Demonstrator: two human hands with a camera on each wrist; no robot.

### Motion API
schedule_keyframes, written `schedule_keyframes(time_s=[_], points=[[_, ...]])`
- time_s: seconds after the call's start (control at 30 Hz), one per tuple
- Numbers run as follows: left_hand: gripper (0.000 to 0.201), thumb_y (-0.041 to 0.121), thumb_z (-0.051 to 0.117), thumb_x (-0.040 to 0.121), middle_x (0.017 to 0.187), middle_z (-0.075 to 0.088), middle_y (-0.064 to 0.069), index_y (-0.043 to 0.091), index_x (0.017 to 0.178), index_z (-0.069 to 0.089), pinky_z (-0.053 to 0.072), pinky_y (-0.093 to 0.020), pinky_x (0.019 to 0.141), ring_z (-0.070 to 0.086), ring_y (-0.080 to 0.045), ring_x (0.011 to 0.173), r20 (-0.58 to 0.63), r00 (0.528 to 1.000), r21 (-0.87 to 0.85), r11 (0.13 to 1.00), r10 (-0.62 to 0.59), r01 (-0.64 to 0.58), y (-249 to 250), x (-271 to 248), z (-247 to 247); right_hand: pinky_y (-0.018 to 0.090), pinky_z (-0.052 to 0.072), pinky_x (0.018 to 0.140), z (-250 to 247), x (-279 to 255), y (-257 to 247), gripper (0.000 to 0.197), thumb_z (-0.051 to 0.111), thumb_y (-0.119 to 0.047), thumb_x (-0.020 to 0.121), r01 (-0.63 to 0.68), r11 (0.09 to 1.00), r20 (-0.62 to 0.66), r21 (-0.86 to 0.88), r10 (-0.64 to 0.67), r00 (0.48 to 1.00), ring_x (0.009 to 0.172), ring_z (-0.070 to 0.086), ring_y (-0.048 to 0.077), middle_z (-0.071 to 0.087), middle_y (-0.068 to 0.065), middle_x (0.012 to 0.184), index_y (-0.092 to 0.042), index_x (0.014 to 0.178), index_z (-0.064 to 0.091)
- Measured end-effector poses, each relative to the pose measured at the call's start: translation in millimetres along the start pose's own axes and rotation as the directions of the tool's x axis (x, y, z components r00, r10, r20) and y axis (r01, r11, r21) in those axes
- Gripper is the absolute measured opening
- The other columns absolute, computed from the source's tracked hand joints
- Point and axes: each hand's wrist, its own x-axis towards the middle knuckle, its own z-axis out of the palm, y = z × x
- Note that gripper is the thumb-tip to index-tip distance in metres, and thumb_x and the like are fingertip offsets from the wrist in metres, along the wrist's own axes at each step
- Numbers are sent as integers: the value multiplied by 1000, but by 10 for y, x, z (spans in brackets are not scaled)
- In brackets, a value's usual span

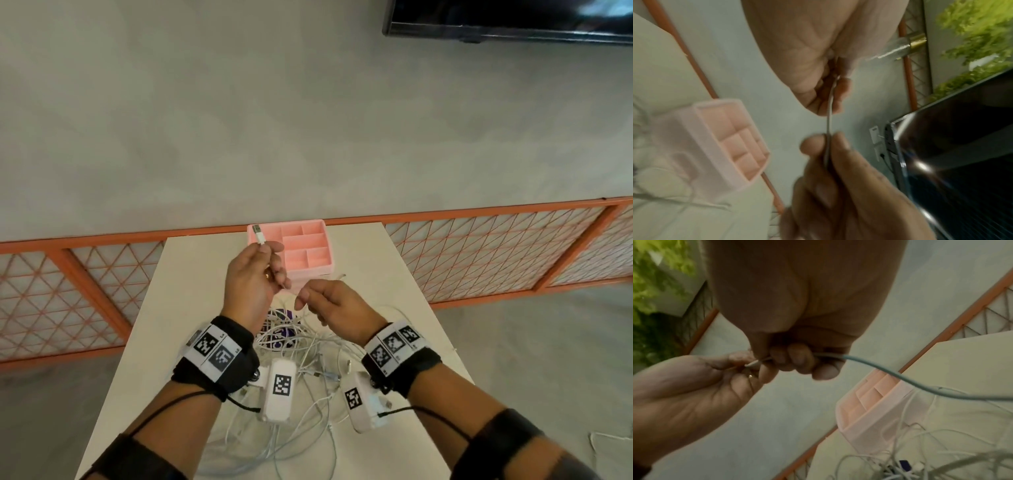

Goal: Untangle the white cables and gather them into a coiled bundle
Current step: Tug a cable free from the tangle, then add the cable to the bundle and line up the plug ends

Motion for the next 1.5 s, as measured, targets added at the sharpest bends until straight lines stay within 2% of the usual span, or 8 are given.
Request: schedule_keyframes(time_s=[0.17,0.43,0.77,0.97,1.17,1.23,1.37,1.5], points=[[28,11,36,106,55,33,6,7,94,61,27,-19,43,28,-7,46,-180,983,-24,999,-37,33,-74,15,-444,25,44,81,38,-70,434,24,45,-31,103,-16,955,86,-295,43,995,83,58,8,62,-16,80,-27,88,63],[34,21,38,108,51,25,8,9,88,63,18,-16,41,19,-7,41,-320,944,109,986,-86,127,-218,-35,-836,26,42,79,-206,-422,1249,23,47,-30,102,-221,879,53,-422,267,962,85,59,13,66,-6,89,-23,91,66],[33,19,39,108,52,25,6,3,91,63,18,-17,41,20,-7,40,-276,950,213,954,-148,211,-357,-112,-1001,28,42,81,-1004,-936,1821,20,50,-38,101,-495,674,-160,-548,497,853,90,59,13,67,-11,95,-29,100,68],[33,19,41,107,53,24,5,2,93,65,19,-17,41,19,-8,41,-216,953,274,923,-214,269,-432,-146,-1055,25,40,71,-1173,-1018,2055,21,49,-23,102,-627,467,-291,-624,606,740,80,59,14,59,-8,82,-19,105,69],[29,16,43,106,54,27,4,2,95,66,20,-18,43,21,-11,44,-166,940,398,852,-297,339,-601,-293,-1118,27,48,96,-969,-1031,2185,26,52,-16,96,-678,265,-289,-685,756,587,115,61,22,65,5,123,-12,118,66],[29,17,43,106,52,30,6,2,95,66,21,-18,41,23,-10,44,-177,932,425,829,-317,363,-657,-347,-1139,30,46,98,-891,-883,2004,21,48,-13,96,-662,326,-257,-675,737,625,117,59,24,62,5,124,-15,111,63],[29,17,45,106,51,32,6,3,94,67,22,-20,41,23,-13,45,-203,919,479,784,-337,394,-776,-445,-1216,27,44,77,-561,-420,1451,22,49,-6,91,-523,660,-234,-540,479,846,92,64,20,66,-2,94,-26,85,58],[29,18,45,105,52,32,5,5,93,68,22,-20,41,24,-12,43,-232,905,500,754,-357,425,-859,-536,-1312,17,43,71,152,-71,881,23,46,-12,94,-206,838,30,-505,255,966,77,57,2,65,-11,92,-20,97,68]])
